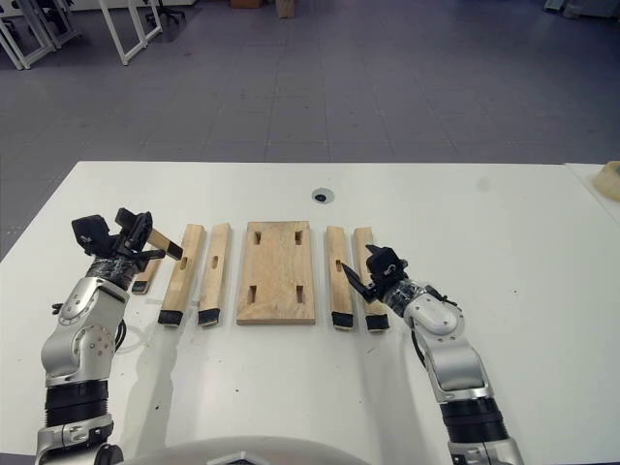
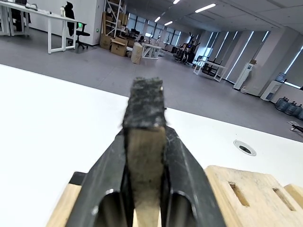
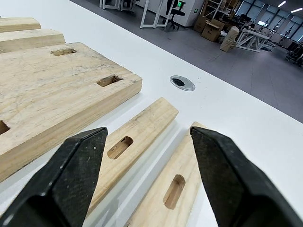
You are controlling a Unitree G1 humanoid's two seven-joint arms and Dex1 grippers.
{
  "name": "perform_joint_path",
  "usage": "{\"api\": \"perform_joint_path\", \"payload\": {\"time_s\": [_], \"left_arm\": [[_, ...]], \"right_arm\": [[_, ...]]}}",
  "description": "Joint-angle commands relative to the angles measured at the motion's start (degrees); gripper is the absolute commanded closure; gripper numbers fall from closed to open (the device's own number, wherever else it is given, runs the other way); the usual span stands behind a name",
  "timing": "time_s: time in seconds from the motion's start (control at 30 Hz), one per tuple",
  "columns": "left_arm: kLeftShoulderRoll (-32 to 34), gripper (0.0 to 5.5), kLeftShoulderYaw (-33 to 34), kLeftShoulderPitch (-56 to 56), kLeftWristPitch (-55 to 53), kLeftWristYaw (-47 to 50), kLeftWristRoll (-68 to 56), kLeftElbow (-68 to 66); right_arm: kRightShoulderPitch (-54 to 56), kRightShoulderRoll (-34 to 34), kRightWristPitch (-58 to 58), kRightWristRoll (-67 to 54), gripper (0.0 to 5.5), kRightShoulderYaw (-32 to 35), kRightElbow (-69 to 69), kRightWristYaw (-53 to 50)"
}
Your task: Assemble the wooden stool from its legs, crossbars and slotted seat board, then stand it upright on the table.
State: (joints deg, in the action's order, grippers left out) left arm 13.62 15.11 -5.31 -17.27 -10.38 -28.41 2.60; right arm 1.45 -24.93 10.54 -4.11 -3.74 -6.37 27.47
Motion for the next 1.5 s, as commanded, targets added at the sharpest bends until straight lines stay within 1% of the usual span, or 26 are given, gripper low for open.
{"api": "perform_joint_path", "payload": {"time_s": [0.03, 0.2, 0.3, 0.37, 0.43, 0.53, 0.7, 0.83, 0.9, 1.03, 1.13, 1.23, 1.37, 1.4, 1.5], "left_arm": [[-0.44, 5.07, 0.49, -0.53, 1.97, -0.74, 1.36, -2.51], [-0.15, 5.07, -1.26, 1.99, 0.99, -0.86, 3.47, -2.13], [0.70, 5.07, -4.86, 4.08, -5.22, 1.42, 6.86, 0.29], [0.52, 5.07, -6.15, 5.10, -9.85, 4.24, 8.62, 1.87], [-0.02, 5.07, -6.40, 5.51, -12.55, 7.18, 10.30, 3.77], [-1.21, 5.07, -5.11, 6.32, -12.59, 10.08, 10.76, 7.56], [-2.92, 5.07, -3.90, 7.99, -12.89, 9.89, 8.95, 12.27], [-0.97, 5.07, -5.83, 9.03, -16.72, 9.33, 11.66, 9.59], [-0.10, 5.07, -6.59, 8.22, -17.11, 9.37, 13.25, 7.20], [0.65, 5.07, -6.42, 4.28, -19.14, 8.93, 12.65, 5.87], [0.64, 5.07, -4.67, 2.02, -21.61, 8.90, 10.86, 6.83], [0.91, 5.07, -4.88, -0.62, -25.15, 8.32, 9.88, 8.37], [0.14, 5.07, -5.14, -5.72, -24.92, 9.07, 10.17, 11.53], [0.40, 4.71, -5.32, -6.83, -24.86, 9.10, 10.49, 12.66], [1.32, 4.22, -4.86, -9.19, -25.55, 9.74, 11.14, 16.18]], "right_arm": [[0.76, -0.19, 0.52, 0.68, 2.29, 0.29, -0.45, -0.23], [0.47, -0.53, 0.39, 0.49, 2.29, 0.50, -0.49, 0.24], [0.12, -0.68, 0.43, 0.47, 2.29, 0.74, -0.53, 0.27], [-0.07, -0.70, 0.44, 0.52, 2.29, 0.80, -0.53, 0.22], [-0.12, -0.73, 0.30, 0.61, 2.29, 0.79, -0.33, 0.22], [0.09, -0.77, 0.25, 0.67, 2.29, 0.69, -0.12, 0.33], [-0.44, -0.87, 0.22, 0.63, 2.29, 0.73, -0.42, 0.38], [-0.52, -0.91, 0.08, 0.79, 2.29, 0.79, -0.22, 0.25], [-0.43, -1.00, -0.29, 1.38, 2.29, 0.65, 0.04, -0.08], [-0.91, -0.92, -0.55, 1.48, 2.29, 0.36, -0.63, 0.61], [-0.73, -0.89, -0.71, 1.33, 2.29, 0.15, -0.87, 1.55], [-0.95, -0.74, -0.78, 1.13, 2.29, 0.26, -1.36, 2.23], [-0.89, -0.73, -0.57, 1.53, 2.29, 0.33, -1.35, 2.29], [-0.92, -0.72, -0.54, 1.59, 2.29, 0.30, -1.34, 2.29], [-1.02, -0.61, -0.42, 1.60, 2.29, 0.25, -1.45, 2.25]]}}
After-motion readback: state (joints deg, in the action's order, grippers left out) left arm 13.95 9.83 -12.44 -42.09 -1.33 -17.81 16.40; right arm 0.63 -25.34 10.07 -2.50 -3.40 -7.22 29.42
